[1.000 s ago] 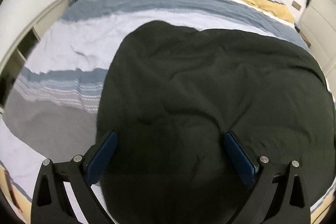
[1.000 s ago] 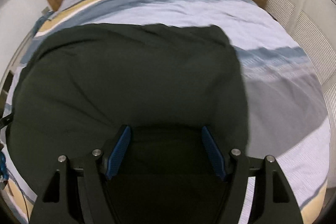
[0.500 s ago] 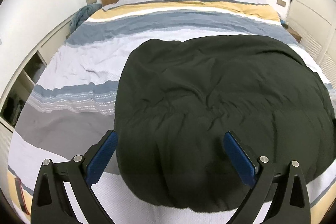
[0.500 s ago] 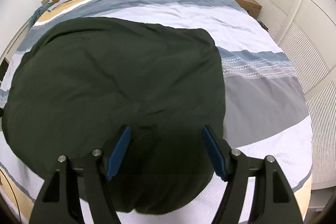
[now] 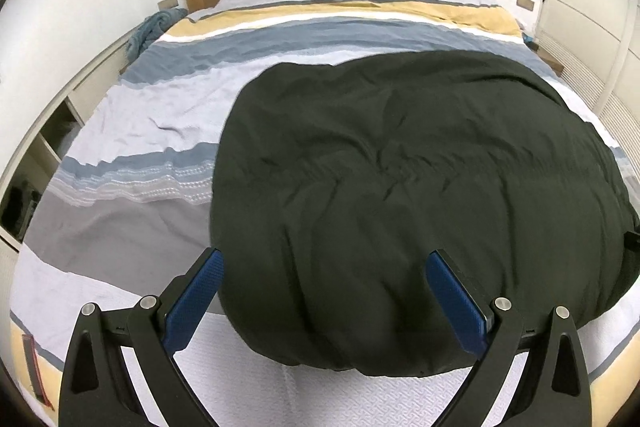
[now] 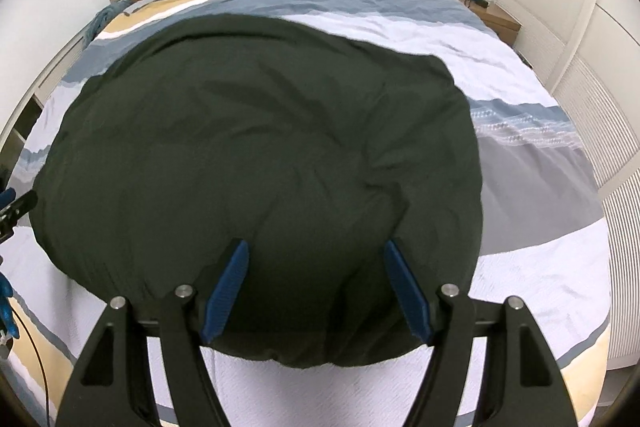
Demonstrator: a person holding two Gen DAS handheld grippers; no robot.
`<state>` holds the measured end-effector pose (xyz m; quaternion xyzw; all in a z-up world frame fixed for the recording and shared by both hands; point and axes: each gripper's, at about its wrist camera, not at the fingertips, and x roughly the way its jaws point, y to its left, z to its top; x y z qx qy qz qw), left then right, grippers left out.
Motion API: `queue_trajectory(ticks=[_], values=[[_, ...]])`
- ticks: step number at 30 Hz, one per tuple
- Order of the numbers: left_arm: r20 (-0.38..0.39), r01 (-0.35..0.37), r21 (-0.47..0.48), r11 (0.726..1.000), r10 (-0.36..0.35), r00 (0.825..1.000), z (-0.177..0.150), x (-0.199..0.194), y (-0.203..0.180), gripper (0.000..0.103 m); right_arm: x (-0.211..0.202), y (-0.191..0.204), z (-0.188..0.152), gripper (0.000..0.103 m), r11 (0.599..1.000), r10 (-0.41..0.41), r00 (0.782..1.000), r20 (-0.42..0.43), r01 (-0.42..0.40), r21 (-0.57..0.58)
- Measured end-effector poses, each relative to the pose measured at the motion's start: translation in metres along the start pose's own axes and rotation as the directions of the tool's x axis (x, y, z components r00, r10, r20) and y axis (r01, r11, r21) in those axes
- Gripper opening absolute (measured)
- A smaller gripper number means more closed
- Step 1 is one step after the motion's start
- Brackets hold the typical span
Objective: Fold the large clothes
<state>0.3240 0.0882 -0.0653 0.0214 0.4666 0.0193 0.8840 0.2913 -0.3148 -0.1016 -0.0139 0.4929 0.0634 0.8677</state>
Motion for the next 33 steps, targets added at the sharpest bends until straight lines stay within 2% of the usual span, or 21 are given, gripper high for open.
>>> queue_trajectory(ticks=[22, 29, 33], values=[[-0.027, 0.036, 0.041, 0.999, -0.034, 0.999, -0.01, 0.002, -0.016, 0.1, -0.013, -0.058, -0.034, 0.071, 0.996, -0.059, 0.998, -0.031, 0.061, 0.062], [-0.047, 0.042, 0.034, 0.999, -0.041, 0.998, -0.013, 0.003, -0.015, 0.102, -0.019, -0.06, -0.041, 0.071, 0.995, -0.061, 0.998, -0.033, 0.063, 0.075], [-0.055, 0.067, 0.018, 0.998, -0.066, 0.996, -0.016, 0.003, -0.015, 0.102, -0.027, -0.047, -0.043, 0.071, 0.997, -0.026, 1.0, -0.015, 0.026, 0.066]])
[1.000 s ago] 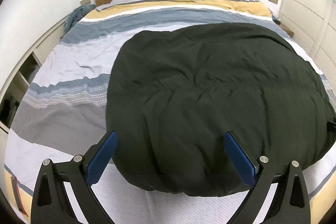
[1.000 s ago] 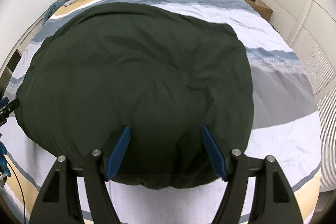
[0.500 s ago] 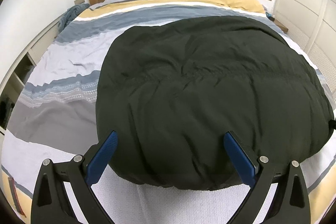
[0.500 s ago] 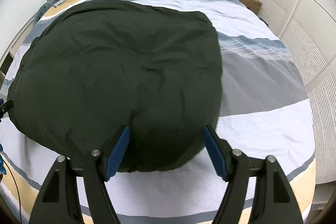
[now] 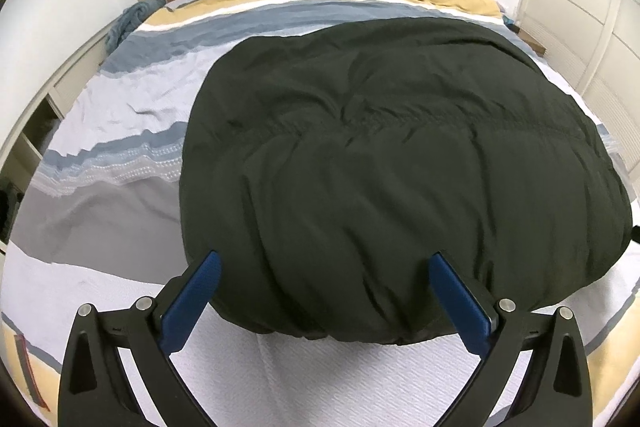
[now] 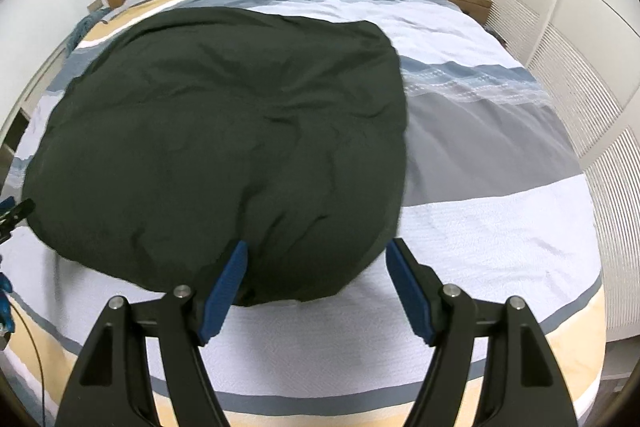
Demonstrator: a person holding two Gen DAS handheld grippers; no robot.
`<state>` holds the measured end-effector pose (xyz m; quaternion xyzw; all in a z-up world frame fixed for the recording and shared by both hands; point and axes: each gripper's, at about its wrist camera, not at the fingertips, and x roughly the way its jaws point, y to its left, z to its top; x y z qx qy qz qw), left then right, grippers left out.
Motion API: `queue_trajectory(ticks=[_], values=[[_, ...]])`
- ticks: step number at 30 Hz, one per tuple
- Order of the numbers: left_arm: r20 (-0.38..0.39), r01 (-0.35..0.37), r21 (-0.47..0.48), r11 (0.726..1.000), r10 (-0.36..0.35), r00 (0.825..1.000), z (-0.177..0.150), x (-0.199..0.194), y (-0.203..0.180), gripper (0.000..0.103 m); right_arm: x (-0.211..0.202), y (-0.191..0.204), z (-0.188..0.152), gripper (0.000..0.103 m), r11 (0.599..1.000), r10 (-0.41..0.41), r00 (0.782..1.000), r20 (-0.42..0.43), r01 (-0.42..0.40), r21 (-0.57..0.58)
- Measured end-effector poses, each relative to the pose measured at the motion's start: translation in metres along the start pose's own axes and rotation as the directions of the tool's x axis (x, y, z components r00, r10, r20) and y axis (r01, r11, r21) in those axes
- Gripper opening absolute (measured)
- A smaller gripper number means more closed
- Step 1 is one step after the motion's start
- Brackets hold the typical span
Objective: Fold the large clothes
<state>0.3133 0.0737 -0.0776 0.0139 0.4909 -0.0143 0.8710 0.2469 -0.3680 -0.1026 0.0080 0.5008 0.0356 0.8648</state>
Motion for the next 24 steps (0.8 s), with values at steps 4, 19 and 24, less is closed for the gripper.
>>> queue_trajectory(ticks=[4, 19, 24], values=[[0.026, 0.036, -0.022, 0.999, -0.036, 0.999, 0.003, -0.002, 0.0, 0.102, -0.003, 0.026, 0.0, 0.071, 0.998, 0.036, 0.999, 0.018, -0.035, -0.046], [0.016, 0.138, -0.195, 0.971, -0.138, 0.99, 0.018, 0.014, 0.083, 0.102, 0.009, -0.024, 0.017, 0.071, 0.992, 0.106, 0.994, 0.03, -0.108, 0.058], [0.029, 0.261, -0.324, 0.909, -0.266, 0.964, 0.033, 0.031, 0.134, 0.102, 0.022, -0.079, 0.034, 0.071, 0.963, 0.191, 0.981, 0.039, -0.195, 0.184]])
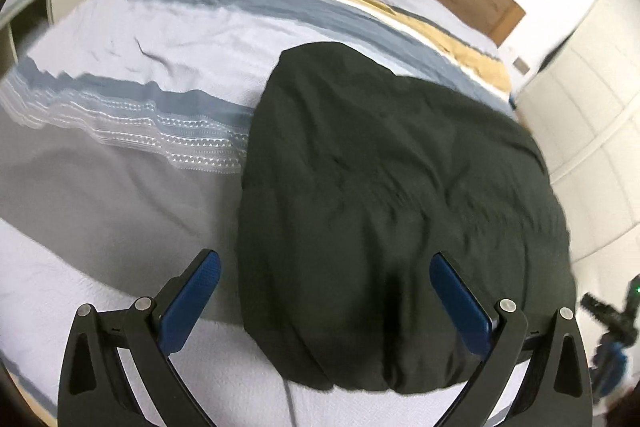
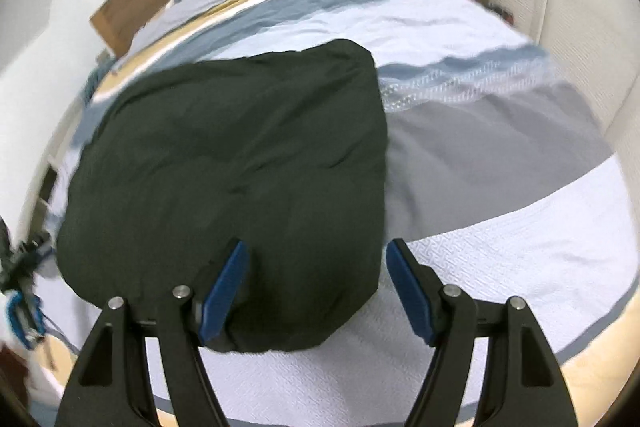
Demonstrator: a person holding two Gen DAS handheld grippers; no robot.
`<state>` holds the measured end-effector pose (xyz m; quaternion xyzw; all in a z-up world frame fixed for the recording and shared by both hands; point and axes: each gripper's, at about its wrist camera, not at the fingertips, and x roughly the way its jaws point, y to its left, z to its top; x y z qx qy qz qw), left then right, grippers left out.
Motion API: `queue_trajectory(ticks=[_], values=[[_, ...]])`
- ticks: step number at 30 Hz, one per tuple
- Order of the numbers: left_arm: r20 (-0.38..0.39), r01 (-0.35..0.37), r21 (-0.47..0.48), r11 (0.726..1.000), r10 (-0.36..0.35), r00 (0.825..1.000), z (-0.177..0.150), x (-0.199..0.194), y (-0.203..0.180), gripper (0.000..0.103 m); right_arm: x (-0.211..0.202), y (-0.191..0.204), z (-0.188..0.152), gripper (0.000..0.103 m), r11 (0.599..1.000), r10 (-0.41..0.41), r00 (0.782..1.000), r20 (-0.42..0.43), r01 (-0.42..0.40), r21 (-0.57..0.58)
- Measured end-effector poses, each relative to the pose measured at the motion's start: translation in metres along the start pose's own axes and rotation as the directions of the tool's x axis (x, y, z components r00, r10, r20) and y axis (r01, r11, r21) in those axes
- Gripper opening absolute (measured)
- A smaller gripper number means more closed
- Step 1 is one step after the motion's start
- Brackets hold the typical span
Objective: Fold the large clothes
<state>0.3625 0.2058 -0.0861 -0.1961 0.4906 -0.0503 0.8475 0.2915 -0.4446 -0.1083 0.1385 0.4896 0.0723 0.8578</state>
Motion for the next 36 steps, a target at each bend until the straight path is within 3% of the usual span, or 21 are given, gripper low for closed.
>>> queue_trajectory(ticks=[6, 11, 15, 19, 20, 23, 24, 27, 29, 31, 33, 35, 36], values=[[-0.117, 0.127, -0.041, 0.991, -0.131, 0.984, 0.022, 0.042, 0.01, 0.102, 0.05, -0.033, 0.013, 0.073, 0.973, 0.18, 0.982, -0.063, -0.168, 0.159], [-0.213, 0.216, -0.081, 0.973, -0.229, 0.95, 0.026, 0.086, 0.021, 0.102, 0.094, -0.047, 0.016, 0.089, 0.931, 0.3, 0.95, -0.088, -0.271, 0.243], [-0.245, 0.32, -0.161, 0.934, -0.352, 0.903, 0.02, 0.116, 0.035, 0.102, 0.133, -0.054, 0.011, 0.102, 0.89, 0.401, 0.907, -0.131, -0.352, 0.289], [-0.255, 0.416, -0.26, 0.871, -0.478, 0.841, 0.012, 0.132, 0.042, 0.102, 0.157, -0.048, 0.012, 0.103, 0.853, 0.481, 0.867, -0.134, -0.427, 0.3], [-0.259, 0.441, -0.273, 0.855, -0.507, 0.822, 0.011, 0.133, 0.04, 0.102, 0.161, -0.043, 0.013, 0.103, 0.84, 0.507, 0.851, -0.14, -0.451, 0.303], [-0.257, 0.534, -0.309, 0.787, -0.61, 0.75, 0.005, 0.134, 0.029, 0.102, 0.174, -0.016, 0.018, 0.103, 0.778, 0.615, 0.769, -0.176, -0.555, 0.293], [-0.262, 0.539, -0.313, 0.782, -0.617, 0.742, 0.003, 0.135, 0.027, 0.102, 0.177, -0.012, 0.018, 0.103, 0.774, 0.623, 0.76, -0.188, -0.564, 0.286], [-0.264, 0.518, -0.349, 0.781, -0.612, 0.745, -0.004, 0.143, 0.028, 0.102, 0.189, -0.011, 0.017, 0.103, 0.78, 0.614, 0.762, -0.206, -0.544, 0.31], [-0.267, 0.496, -0.358, 0.791, -0.596, 0.758, -0.007, 0.144, 0.024, 0.102, 0.19, -0.008, 0.016, 0.103, 0.789, 0.6, 0.774, -0.204, -0.528, 0.314], [-0.268, 0.478, -0.354, 0.804, -0.577, 0.772, -0.01, 0.141, 0.018, 0.102, 0.191, -0.004, 0.015, 0.103, 0.797, 0.587, 0.784, -0.203, -0.515, 0.316], [-0.26, 0.451, -0.339, 0.826, -0.543, 0.798, -0.014, 0.136, 0.009, 0.101, 0.19, 0.0, 0.013, 0.103, 0.805, 0.575, 0.792, -0.205, -0.502, 0.316], [-0.248, 0.449, -0.33, 0.83, -0.535, 0.807, -0.017, 0.127, -0.003, 0.081, 0.189, 0.006, 0.015, 0.103, 0.816, 0.555, 0.808, -0.198, -0.482, 0.32], [-0.238, 0.469, -0.328, 0.82, -0.552, 0.799, -0.018, 0.121, -0.01, 0.062, 0.186, 0.01, 0.015, 0.102, 0.823, 0.54, 0.821, -0.185, -0.47, 0.319]])
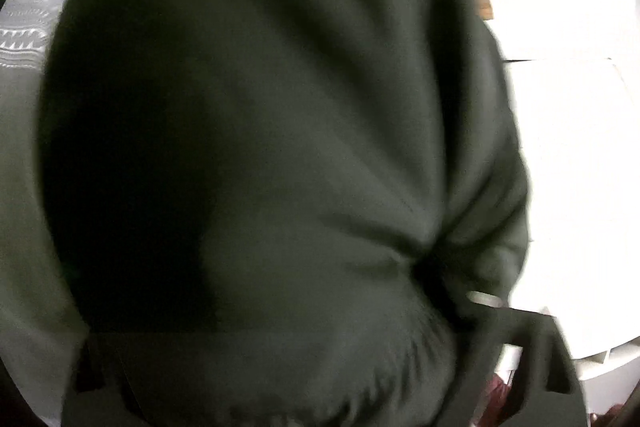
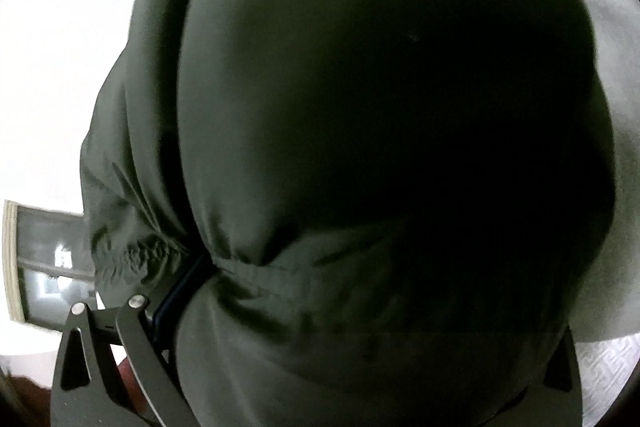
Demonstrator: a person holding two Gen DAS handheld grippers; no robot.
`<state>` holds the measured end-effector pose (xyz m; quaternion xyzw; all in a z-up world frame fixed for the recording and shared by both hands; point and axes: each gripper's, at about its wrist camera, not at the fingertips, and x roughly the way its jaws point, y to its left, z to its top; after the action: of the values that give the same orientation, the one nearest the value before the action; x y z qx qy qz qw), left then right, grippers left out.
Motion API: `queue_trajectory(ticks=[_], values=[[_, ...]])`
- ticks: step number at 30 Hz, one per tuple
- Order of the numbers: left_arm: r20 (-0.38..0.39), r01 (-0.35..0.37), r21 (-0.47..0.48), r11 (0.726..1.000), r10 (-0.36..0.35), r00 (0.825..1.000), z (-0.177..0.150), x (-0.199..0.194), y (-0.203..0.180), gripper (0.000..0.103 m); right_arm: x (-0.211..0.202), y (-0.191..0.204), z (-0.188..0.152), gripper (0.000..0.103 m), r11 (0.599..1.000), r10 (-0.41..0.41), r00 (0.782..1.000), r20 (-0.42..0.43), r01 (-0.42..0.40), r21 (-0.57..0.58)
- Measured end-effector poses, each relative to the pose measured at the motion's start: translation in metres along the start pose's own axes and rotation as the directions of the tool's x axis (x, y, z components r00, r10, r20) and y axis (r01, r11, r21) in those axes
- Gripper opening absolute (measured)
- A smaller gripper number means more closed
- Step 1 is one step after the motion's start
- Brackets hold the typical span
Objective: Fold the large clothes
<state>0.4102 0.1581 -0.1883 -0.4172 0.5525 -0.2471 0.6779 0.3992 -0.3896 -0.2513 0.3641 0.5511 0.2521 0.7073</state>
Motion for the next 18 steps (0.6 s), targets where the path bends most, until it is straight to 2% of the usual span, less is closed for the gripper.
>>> queue_trajectory(ticks=[1, 2, 4, 6, 10, 14, 18], values=[[0.004, 0.01, 0.016, 1.0, -0.01, 1.0, -0.004, -0.001, -0.01, 0.05, 0.0, 0.006, -0.002, 0.094, 1.0, -0.012, 1.0, 0.016, 0.012, 0.001], [0.004, 0.015, 0.044, 0.999, -0.015, 1.0, -0.009, -0.002, -0.022, 0.045, -0.001, 0.011, -0.004, 0.084, 1.0, -0.008, 1.0, 0.026, 0.008, -0.003], [0.011, 0.031, 0.089, 0.996, -0.032, 0.999, -0.017, -0.007, -0.045, 0.033, -0.006, 0.028, -0.005, 0.048, 1.0, 0.01, 0.998, 0.061, -0.009, -0.023], [0.03, 0.044, 0.115, 0.992, -0.048, 0.998, -0.023, -0.013, -0.063, 0.028, -0.01, 0.047, -0.005, 0.036, 0.998, 0.006, 0.997, 0.074, -0.002, -0.058], [0.1, 0.106, 0.137, 0.985, -0.12, 0.988, -0.035, -0.037, -0.099, 0.021, -0.024, 0.098, -0.013, 0.026, 0.981, -0.007, 0.996, 0.09, 0.024, -0.195], [0.14, 0.16, 0.17, 0.972, -0.185, 0.973, -0.052, -0.073, -0.133, 0.017, -0.047, 0.15, -0.013, 0.025, 0.957, 0.034, 0.991, 0.126, 0.004, -0.289], [0.157, 0.193, 0.208, 0.959, -0.228, 0.961, -0.075, -0.115, -0.162, 0.017, -0.074, 0.186, -0.03, 0.025, 0.94, 0.086, 0.988, 0.13, -0.036, -0.34]])
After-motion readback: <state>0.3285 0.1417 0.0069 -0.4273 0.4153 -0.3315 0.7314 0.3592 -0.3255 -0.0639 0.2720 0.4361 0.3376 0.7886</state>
